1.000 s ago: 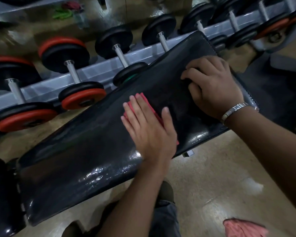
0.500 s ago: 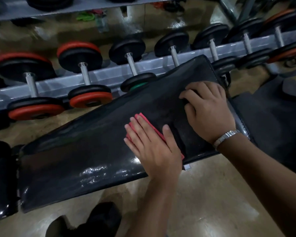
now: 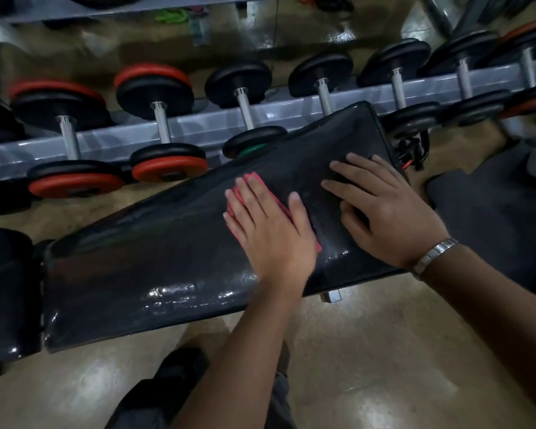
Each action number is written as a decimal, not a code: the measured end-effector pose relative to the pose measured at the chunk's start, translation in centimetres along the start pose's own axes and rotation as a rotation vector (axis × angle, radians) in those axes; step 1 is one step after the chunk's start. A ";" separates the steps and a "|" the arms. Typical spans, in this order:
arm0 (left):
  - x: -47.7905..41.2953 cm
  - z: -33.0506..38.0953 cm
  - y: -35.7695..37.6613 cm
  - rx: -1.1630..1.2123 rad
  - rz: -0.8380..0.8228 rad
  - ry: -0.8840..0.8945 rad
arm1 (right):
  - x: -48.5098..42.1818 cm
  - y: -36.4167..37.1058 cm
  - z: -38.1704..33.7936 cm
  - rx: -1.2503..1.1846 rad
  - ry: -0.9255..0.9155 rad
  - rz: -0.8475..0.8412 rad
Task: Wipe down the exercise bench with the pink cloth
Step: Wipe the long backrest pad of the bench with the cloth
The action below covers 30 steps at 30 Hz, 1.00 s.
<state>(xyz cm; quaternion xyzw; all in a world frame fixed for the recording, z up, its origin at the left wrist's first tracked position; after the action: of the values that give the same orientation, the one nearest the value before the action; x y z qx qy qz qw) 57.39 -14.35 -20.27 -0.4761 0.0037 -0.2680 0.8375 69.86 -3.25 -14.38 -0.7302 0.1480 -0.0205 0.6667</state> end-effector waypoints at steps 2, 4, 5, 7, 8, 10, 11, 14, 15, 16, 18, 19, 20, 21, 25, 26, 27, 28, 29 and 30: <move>2.0 -1.9 -0.7 -0.020 -0.032 0.220 | 0.1 0.0 -0.1 -0.008 0.003 0.002; 1.5 -3.3 -1.2 -0.051 -0.079 0.334 | 0.1 -0.1 -0.1 -0.007 0.006 0.000; 0.2 -3.3 -1.2 -0.066 -0.083 0.318 | 0.1 -0.1 -0.1 -0.003 0.006 -0.001; -3.2 -1.3 -1.2 -0.077 -0.077 0.184 | -0.1 -0.1 -0.1 0.006 0.008 -0.007; -4.7 0.2 -1.1 -0.070 -0.075 0.102 | -0.2 -0.1 -0.2 0.011 0.008 -0.010; -6.1 2.7 -0.8 -0.069 -0.070 0.054 | -0.2 -0.1 -0.2 0.017 0.008 -0.013; -6.0 3.1 -0.8 -0.073 -0.060 0.106 | -0.2 -0.1 -0.2 0.021 0.010 -0.015; -4.8 0.7 -1.7 -0.094 -0.089 0.454 | -0.1 0.1 -0.2 0.018 0.009 -0.001; -5.1 -0.6 -2.2 -0.114 -0.114 0.568 | -0.1 0.2 -0.2 0.017 0.005 0.009; -6.0 -1.6 -2.6 -0.141 -0.135 0.637 | -0.1 0.2 -0.2 0.020 -0.001 0.016; -8.9 -1.4 -2.7 -0.162 -0.132 0.628 | -0.1 0.2 -0.2 0.028 -0.002 0.015; -10.2 -0.4 -2.5 -0.157 -0.121 0.569 | -0.1 0.2 -0.2 0.029 0.000 0.009; -11.1 0.9 -2.2 -0.149 -0.112 0.500 | -0.1 0.2 -0.2 0.028 -0.001 0.003; -11.3 2.2 -1.9 -0.143 -0.103 0.452 | -0.1 0.1 -0.2 0.027 -0.001 -0.004; -8.8 2.6 -1.9 -0.133 -0.130 0.635 | 0.1 -0.1 0.0 0.032 0.000 -0.029; -8.6 1.6 -2.3 -0.134 -0.155 0.728 | 0.0 -0.1 0.0 0.032 0.003 -0.033; -8.7 0.7 -2.7 -0.134 -0.184 0.818 | -0.1 -0.1 0.0 0.031 0.007 -0.037; -9.3 0.0 -3.0 -0.133 -0.201 0.888 | -0.2 -0.1 0.0 0.031 0.011 -0.041; -10.2 -0.3 -3.1 -0.134 -0.206 0.920 | -0.3 -0.1 0.0 0.031 0.015 -0.043; -11.0 -0.1 -3.1 -0.136 -0.206 0.910 | -0.4 -0.1 0.0 0.031 0.021 -0.043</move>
<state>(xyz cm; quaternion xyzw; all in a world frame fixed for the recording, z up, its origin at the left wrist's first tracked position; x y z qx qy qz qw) 46.60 -10.67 -20.57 -0.3620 0.3405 -0.5304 0.6868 69.51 -3.19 -14.24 -0.7223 0.1389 -0.0446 0.6760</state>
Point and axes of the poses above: each hand's wrist, its own x-axis away from the middle knuckle, its own y-axis out of the palm, z = x × y, the point moved 1 cm from there along -x, towards the middle knuckle, and after that the axes turned 12 degrees about -y, right-handed, at the moved point
